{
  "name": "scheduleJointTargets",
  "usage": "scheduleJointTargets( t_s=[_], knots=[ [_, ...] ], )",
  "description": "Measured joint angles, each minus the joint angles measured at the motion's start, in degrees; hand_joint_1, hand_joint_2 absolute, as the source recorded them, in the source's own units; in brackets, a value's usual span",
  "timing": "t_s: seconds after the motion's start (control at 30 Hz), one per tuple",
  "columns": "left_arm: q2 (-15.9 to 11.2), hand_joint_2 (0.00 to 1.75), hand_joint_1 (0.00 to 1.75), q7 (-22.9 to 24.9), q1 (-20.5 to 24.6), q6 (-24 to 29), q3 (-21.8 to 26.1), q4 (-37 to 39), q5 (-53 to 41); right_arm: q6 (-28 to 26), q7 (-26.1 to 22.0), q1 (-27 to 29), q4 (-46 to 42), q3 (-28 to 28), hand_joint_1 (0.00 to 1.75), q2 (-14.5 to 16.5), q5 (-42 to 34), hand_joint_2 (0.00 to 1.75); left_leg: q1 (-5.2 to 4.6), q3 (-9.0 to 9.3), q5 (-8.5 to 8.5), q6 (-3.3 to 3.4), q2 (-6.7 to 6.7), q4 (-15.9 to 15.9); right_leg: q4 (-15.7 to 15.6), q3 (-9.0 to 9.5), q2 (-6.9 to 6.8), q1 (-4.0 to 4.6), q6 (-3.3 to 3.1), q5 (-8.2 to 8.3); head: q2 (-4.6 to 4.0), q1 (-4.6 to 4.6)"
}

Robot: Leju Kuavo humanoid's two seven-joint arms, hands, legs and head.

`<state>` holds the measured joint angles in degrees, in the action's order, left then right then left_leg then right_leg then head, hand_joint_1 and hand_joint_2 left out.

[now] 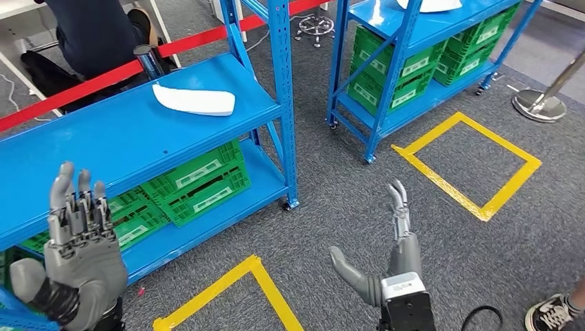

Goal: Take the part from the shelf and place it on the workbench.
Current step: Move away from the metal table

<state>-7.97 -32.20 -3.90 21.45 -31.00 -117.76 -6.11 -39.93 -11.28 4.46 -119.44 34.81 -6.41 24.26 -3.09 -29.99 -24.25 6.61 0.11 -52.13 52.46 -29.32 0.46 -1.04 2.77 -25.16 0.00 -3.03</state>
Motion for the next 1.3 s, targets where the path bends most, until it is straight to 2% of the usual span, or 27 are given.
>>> scheduleJointTargets(
  t_s=[0.07, 0.1, 0.17, 0.2, 0.23, 0.27, 0.3, 0.37, 0.43, 0.5, 0.57, 0.63, 0.7, 0.73, 0.77, 0.8, 0.83, 0.9, 0.93, 0.97, 1.03, 1.1, 1.17, 1.2, 1.23, 1.27, 1.3],
  knots=[
    [0.1, 0.00, 0.00, 0.0, 0.0, 0.0, 0.0, 0.0, 0.0, 0.0, 0.0, 0.0, 0.0, 0.0, 0.00, 0.0, -0.6, 1.75, 0.41, 1.08, 0.58, 0.00, 0.07, 1.8, 1.1, -0.80, -0.05, 0.27, 0.32, -0.89, 0.00, -0.16],
    [0.1, 0.00, 0.00, 0.0, 0.1, 0.0, 0.0, 0.0, 0.0, 0.0, 0.1, -0.1, 0.0, 0.0, 0.00, 0.0, -1.0, 1.75, 0.69, 1.53, 0.83, -0.07, 0.11, 2.5, 3.4, -1.93, -0.06, 0.39, 0.45, -2.27, 0.00, 0.12],
    [0.0, 0.00, 0.00, 0.1, 0.3, -0.2, 0.0, 0.0, 0.3, 0.0, 0.6, -0.2, 0.1, 0.0, 0.00, 0.0, -1.8, 1.75, 0.84, 1.46, 0.91, -0.29, 0.07, 2.6, 11.4, -5.74, -0.08, 0.31, 0.76, -6.18, 0.00, 0.89],
    [-0.1, 0.00, 0.00, 0.2, 0.4, -0.3, 0.0, 0.1, 0.5, 0.0, 0.9, -0.2, 0.2, 0.0, 0.00, 0.0, -2.1, 1.31, 0.82, 1.29, 0.86, -0.33, -0.02, 2.4, 15.3, -7.58, -0.09, 0.27, 0.95, -7.56, 0.00, 1.18],
    [-0.2, 0.00, 0.00, 0.3, 0.4, -0.5, 0.0, 0.1, 0.8, 0.0, 1.2, -0.3, 0.4, 0.0, 0.00, -0.1, -2.3, 0.87, 0.80, 1.15, 0.79, -0.38, -0.15, 2.2, 17.6, -8.68, -0.10, 0.26, 1.14, -7.96, 0.00, 1.40],
    [-0.3, 0.00, 0.00, 0.4, 0.5, -0.6, 0.0, 0.2, 0.9, 0.0, 1.5, -0.3, 0.5, 0.0, 0.00, -0.1, -2.5, 0.44, 0.81, 1.04, 0.69, -0.48, -0.30, 2.0, 17.4, -8.64, -0.10, 0.25, 1.29, -7.20, 0.00, 1.57],
    [-0.3, 0.00, 0.00, 0.4, 0.5, -0.7, 0.0, 0.2, 1.0, 0.0, 1.7, -0.4, 0.7, 0.0, 0.00, -0.1, -2.6, 0.00, 0.86, 0.98, 0.55, -0.65, -0.50, 1.7, 15.0, -7.50, -0.09, 0.23, 1.40, -5.52, 0.00, 1.77],
    [-0.4, 0.00, 0.00, 0.4, 0.5, -0.7, 0.1, 0.3, 1.1, 0.0, 2.0, -0.5, 0.9, 0.0, 0.00, -0.1, -2.7, 0.00, 0.92, 0.83, 0.15, -1.16, -0.85, 1.1, 7.1, -3.69, 0.27, 0.10, 1.49, -1.76, 0.00, 2.26],
    [-0.4, 0.00, 0.00, 0.3, 0.5, -0.7, 0.1, 0.3, 1.1, 0.0, 2.3, -0.7, 1.1, 0.1, 0.00, -0.1, -2.6, 0.00, 0.73, 0.08, -0.03, -1.66, -1.16, 0.2, 1.9, -1.07, 0.72, -0.09, 1.07, -0.33, 0.00, 2.71],
    [-0.6, 0.00, 0.00, 0.3, 0.6, -0.7, 0.1, 0.3, 1.1, 0.0, 2.5, -0.8, 1.2, 0.1, 0.00, -0.1, -2.4, 0.00, 0.51, -0.89, 0.07, -2.02, -1.46, -0.4, 0.9, -0.60, 0.77, -0.22, 0.47, -0.28, 0.00, 2.74],
    [-0.7, 0.00, 0.00, 0.3, 0.6, -0.7, 0.2, 0.3, 1.1, 0.0, 2.6, -0.8, 1.4, 0.1, 0.00, -0.1, -2.2, 0.00, 0.59, -1.92, -1.00, -2.59, -1.47, -1.8, 1.0, -0.76, 0.49, -0.45, 0.18, -0.22, 0.00, 2.62],
    [-0.8, 0.00, 0.00, 0.3, 0.7, -0.7, 0.2, 0.3, 1.2, 0.0, 2.6, -0.9, 1.5, 0.2, 0.00, -0.1, -2.0, 0.00, 1.20, -4.77, -4.24, -3.70, -1.06, -7.9, 1.0, -0.74, 0.08, -0.68, -0.08, -0.30, 0.00, 1.99],
    [-0.9, 0.00, 0.00, 0.3, 0.7, -0.7, 0.2, 0.3, 1.2, 0.0, 2.7, -0.9, 1.6, 0.2, 0.00, -0.1, -1.9, 0.00, 2.01, -9.01, -7.51, -4.76, -0.60, -16.7, 1.0, -0.72, -0.51, -0.70, -0.25, -0.42, 0.00, 1.13],
    [-0.9, 0.00, 0.00, 0.3, 0.6, -0.7, 0.2, 0.3, 1.2, 0.1, 2.8, -0.8, 1.6, 0.2, 0.00, -0.1, -1.8, 0.00, 2.25, -10.47, -8.04, -5.00, -0.46, -19.4, 1.0, -0.67, -0.92, -0.67, -0.29, -0.49, 0.00, 0.91],
    [-0.9, 0.00, 0.00, 0.3, 0.6, -0.7, 0.2, 0.3, 1.2, 0.1, 2.9, -0.8, 1.7, 0.2, 0.00, -0.1, -1.8, 0.00, 2.36, -10.81, -7.47, -5.02, -0.35, -19.8, 1.0, -0.57, -1.32, -0.63, -0.32, -0.56, 0.00, 0.67],
    [-0.9, 0.00, 0.00, 0.3, 0.6, -0.7, 0.2, 0.3, 1.3, 0.1, 3.0, -0.9, 1.7, 0.2, 0.00, -0.1, -1.7, 0.00, 2.36, -9.81, -5.85, -4.81, -0.18, -17.5, 1.0, -0.37, -1.73, -0.55, -0.34, -0.64, 0.00, 0.41],
    [-0.9, 0.00, 0.00, 0.3, 0.6, -0.7, 0.2, 0.3, 1.3, 0.1, 3.0, -0.9, 1.7, 0.2, 0.00, -0.1, -1.7, 0.00, 2.19, -7.64, -3.60, -4.31, 0.35, -13.2, 0.8, -0.05, -2.17, -0.44, -0.38, -0.71, 0.00, 0.19],
    [-0.9, 0.00, 0.00, 0.3, 0.7, -0.7, 0.2, 0.3, 1.3, 0.1, 3.1, -0.9, 1.7, 0.2, 0.00, -0.1, -1.6, 0.00, 1.28, -2.69, -0.37, -3.04, 3.00, -3.9, 0.1, 0.79, -3.03, -0.29, -0.34, -0.75, 0.00, -0.03],
    [-0.9, 0.00, 0.00, 0.3, 0.8, -0.7, 0.2, 0.3, 1.3, 0.1, 3.1, -0.9, 1.7, 0.2, 0.00, -0.1, -1.6, 0.00, 0.79, -1.21, 0.15, -2.56, 4.08, -1.0, -0.2, 1.07, -3.52, -0.25, -0.25, -0.71, 0.00, -0.08],
    [-0.9, 0.00, 0.00, 0.3, 0.9, -0.7, 0.3, 0.3, 1.3, 0.1, 3.1, -0.9, 1.7, 0.2, 0.00, -0.1, -1.6, 0.00, 0.42, -0.59, 0.02, -2.27, 4.58, 0.4, -0.5, 1.23, -4.11, -0.25, -0.11, -0.66, 0.00, -0.13],
    [-1.0, 0.00, 0.00, 0.3, 0.9, -0.7, 0.3, 0.2, 1.2, 0.1, 3.2, -0.9, 1.7, 0.2, 0.00, -0.1, -1.6, 0.00, 0.41, 0.00, 0.15, -1.92, 3.36, 1.6, -0.9, 1.36, -5.35, -0.06, 0.22, -0.73, 0.00, -0.22],
    [-1.0, 0.00, 0.00, 0.3, 0.8, -0.7, 0.3, 0.1, 1.2, 0.1, 3.3, -1.1, 1.7, 0.3, 0.00, -0.1, -1.5, 0.00, 0.82, 1.21, 0.87, -1.71, 1.97, 3.0, 0.8, 0.64, -4.53, 0.08, 0.47, -2.28, 0.00, 0.05],
    [-1.1, 0.00, 0.00, 0.3, 0.8, -0.8, 0.3, 0.1, 1.2, 0.1, 3.5, -1.1, 1.7, 0.3, 0.00, -0.2, -1.4, 0.00, 1.14, 1.83, 1.37, -1.60, 0.66, 3.5, 8.2, -2.65, -2.17, 0.08, 0.58, -5.88, 0.00, 0.78],
    [-1.1, 0.00, 0.00, 0.3, 0.8, -0.8, 0.3, 0.2, 1.2, 0.1, 3.6, -1.0, 1.8, 0.3, 0.00, -0.2, -1.4, 0.00, 1.19, 1.78, 1.41, -1.51, -0.03, 3.4, 12.9, -4.87, -1.40, 0.10, 0.62, -7.57, 0.00, 1.16],
    [-1.1, 0.00, 0.00, 0.3, 0.7, -0.8, 0.3, 0.3, 1.2, 0.1, 3.7, -0.9, 1.9, 0.3, 0.00, -0.3, -1.3, 0.00, 1.20, 1.75, 1.40, -1.49, -0.79, 3.2, 16.5, -6.76, -1.04, 0.12, 0.74, -8.39, 0.00, 1.53],
    [-1.1, 0.00, 0.00, 0.3, 0.7, -0.8, 0.3, 0.3, 1.2, 0.1, 3.8, -0.9, 2.0, 0.3, 0.00, -0.3, -1.3, 0.00, 1.22, 1.74, 1.34, -1.52, -1.60, 3.1, 17.8, -7.74, -0.89, 0.12, 0.85, -8.01, 0.00, 1.79],
    [-1.1, 0.00, 0.00, 0.3, 0.7, -0.8, 0.3, 0.3, 1.2, 0.1, 3.8, -0.9, 2.0, 0.3, 0.00, -0.4, -1.3, 0.00, 1.28, 1.77, 1.26, -1.60, -2.45, 2.9, 16.7, -7.60, -0.78, 0.09, 0.98, -6.54, 0.00, 1.99]
  ],
)
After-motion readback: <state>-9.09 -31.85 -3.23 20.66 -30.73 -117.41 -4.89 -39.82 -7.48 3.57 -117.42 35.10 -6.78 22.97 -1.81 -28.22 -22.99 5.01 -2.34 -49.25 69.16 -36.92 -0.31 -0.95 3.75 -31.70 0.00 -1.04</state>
